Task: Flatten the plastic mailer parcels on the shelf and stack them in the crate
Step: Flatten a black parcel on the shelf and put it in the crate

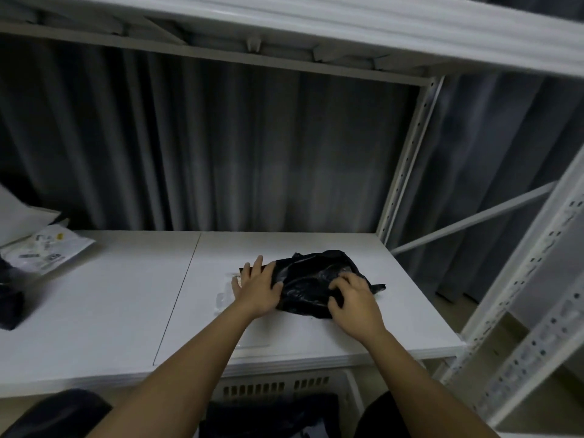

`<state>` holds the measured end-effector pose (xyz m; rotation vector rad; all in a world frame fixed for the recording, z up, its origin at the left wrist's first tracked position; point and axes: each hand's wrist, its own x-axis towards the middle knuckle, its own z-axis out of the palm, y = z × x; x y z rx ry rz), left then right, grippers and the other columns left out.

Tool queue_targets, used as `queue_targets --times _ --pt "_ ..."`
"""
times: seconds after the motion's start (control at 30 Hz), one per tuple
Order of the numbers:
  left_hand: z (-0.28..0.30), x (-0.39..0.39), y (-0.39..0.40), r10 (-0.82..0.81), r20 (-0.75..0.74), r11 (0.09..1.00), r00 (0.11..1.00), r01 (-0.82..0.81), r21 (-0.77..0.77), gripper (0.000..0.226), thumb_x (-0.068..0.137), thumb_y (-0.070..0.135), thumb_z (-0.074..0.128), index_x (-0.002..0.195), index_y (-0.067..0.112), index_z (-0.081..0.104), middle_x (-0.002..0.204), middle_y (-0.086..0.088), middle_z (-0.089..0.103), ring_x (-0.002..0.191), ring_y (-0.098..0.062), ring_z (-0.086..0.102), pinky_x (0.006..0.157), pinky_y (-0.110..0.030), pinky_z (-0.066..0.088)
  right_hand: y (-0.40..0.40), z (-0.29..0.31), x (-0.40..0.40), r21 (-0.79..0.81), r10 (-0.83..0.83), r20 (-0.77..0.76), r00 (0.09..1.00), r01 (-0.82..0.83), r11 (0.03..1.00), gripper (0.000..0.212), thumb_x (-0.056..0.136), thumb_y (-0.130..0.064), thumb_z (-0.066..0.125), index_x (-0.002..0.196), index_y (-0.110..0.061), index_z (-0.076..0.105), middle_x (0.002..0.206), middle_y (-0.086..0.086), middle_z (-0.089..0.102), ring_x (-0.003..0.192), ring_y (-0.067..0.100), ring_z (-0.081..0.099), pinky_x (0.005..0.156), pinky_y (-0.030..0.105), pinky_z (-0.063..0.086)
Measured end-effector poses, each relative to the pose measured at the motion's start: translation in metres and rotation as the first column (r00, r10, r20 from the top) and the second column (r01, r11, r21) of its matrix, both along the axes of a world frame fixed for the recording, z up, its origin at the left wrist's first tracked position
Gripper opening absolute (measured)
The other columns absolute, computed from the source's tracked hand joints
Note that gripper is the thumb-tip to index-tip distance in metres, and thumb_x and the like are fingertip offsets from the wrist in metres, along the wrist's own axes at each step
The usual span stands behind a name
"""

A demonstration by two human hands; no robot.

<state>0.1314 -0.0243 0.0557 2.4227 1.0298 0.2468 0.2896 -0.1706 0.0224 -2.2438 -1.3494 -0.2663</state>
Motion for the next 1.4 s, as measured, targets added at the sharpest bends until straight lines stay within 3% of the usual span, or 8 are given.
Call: queue_targets --times 0.27,0.37,0.47,0.63,0.77,0.93,1.07,1.4 --pt "-0.017 0.019 0.002 -0.075 -0.075 0.996 0.994 0.072 -0.053 0.060 0.099 0.036 0.039 0.152 0.029 0.012 0.161 0.001 -0.007 0.147 -0.027 -0.009 0.117 -0.052 -0.003 0.000 -0.025 0.001 -0.577 -0.091 0.153 0.984 0.164 0.800 0.066 0.089 -0.021 0.057 0.146 -0.023 0.023 0.157 0.010 0.012 0.139 0.038 0.020 0.113 0.047 0.023" --pt "-0.025 0.016 0.003 -0.097 -0.089 0.994 0.991 0.092 -0.055 0.059 0.100 0.035 0.041 0.151 0.031 0.013 0.161 0.001 -0.008 0.147 -0.027 -0.009 0.116 -0.052 -0.003 0.003 -0.033 -0.006 -0.491 -0.077 0.268 0.960 0.205 0.847 0.063 0.064 -0.011 0.079 0.122 -0.014 0.057 0.120 0.019 0.056 0.100 0.040 0.058 0.080 0.047 0.050" --pt "-0.031 0.012 0.008 -0.075 -0.096 0.996 0.993 0.070 -0.049 0.059 0.100 0.036 0.040 0.152 0.031 0.013 0.160 -0.002 -0.010 0.147 -0.026 -0.011 0.116 -0.051 -0.004 0.012 -0.039 -0.009 -0.456 -0.011 0.277 0.961 0.141 0.879 0.062 0.012 -0.012 0.090 0.070 -0.017 0.070 0.062 0.005 0.060 0.047 0.025 0.057 0.035 0.030 0.041" --pt "-0.043 0.004 0.015 -0.005 -0.012 0.999 1.000 0.005 -0.037 0.059 0.099 0.037 0.042 0.151 0.028 0.016 0.160 -0.007 -0.005 0.147 -0.027 -0.004 0.118 -0.045 0.004 0.033 -0.023 -0.041 -0.413 0.212 0.071 0.975 -0.165 0.896 0.040 0.088 -0.023 0.062 0.127 -0.013 0.059 0.119 0.011 0.062 0.105 0.029 0.059 0.081 0.035 0.049" --pt "-0.052 -0.003 0.021 0.037 0.104 0.986 0.994 -0.019 -0.167 0.059 0.100 0.035 0.042 0.151 0.018 0.019 0.157 -0.013 0.010 0.144 -0.031 0.016 0.116 -0.040 0.020 0.035 -0.010 -0.051 -0.184 0.310 -0.156 0.938 -0.336 0.924 0.040 0.093 -0.042 0.053 0.124 -0.018 0.062 0.122 0.000 0.064 0.110 0.019 0.057 0.092 0.030 0.046" --pt "-0.057 0.000 0.018 0.039 0.195 0.923 0.980 0.039 -0.382 0.063 0.100 0.041 0.038 0.152 0.016 0.012 0.152 -0.014 0.032 0.138 -0.030 0.034 0.108 -0.037 0.031 0.019 0.000 -0.016 0.241 -0.025 0.031 0.999 0.017 0.970 0.026 0.090 -0.026 0.049 0.101 -0.013 0.069 0.104 0.003 0.065 0.099 0.025 0.055 0.085 0.034 0.044" --pt "-0.058 0.008 0.010 0.085 0.162 0.909 0.983 -0.010 -0.416 0.067 0.099 0.038 0.045 0.151 0.014 0.012 0.141 -0.017 0.047 0.128 -0.033 0.047 0.101 -0.038 0.039 0.005 -0.010 0.012 -0.163 -0.309 -0.324 0.894 0.269 0.949 0.050 0.096 -0.037 0.048 0.142 -0.018 0.040 0.147 0.011 0.035 0.132 0.034 0.034 0.105 0.042 0.033" --pt "-0.059 0.002 0.024 0.252 0.196 0.839 0.948 -0.113 -0.532 0.063 0.089 0.022 0.063 0.138 0.009 0.025 0.132 -0.015 0.051 0.117 -0.033 0.053 0.097 -0.040 0.046 0.010 -0.026 -0.012 0.072 0.085 -0.676 0.732 -0.049 0.996 0.009 0.095 -0.022 0.057 0.097 -0.026 0.065 0.071 0.000 0.060 0.064 0.010 0.057 0.068 0.030 0.048"
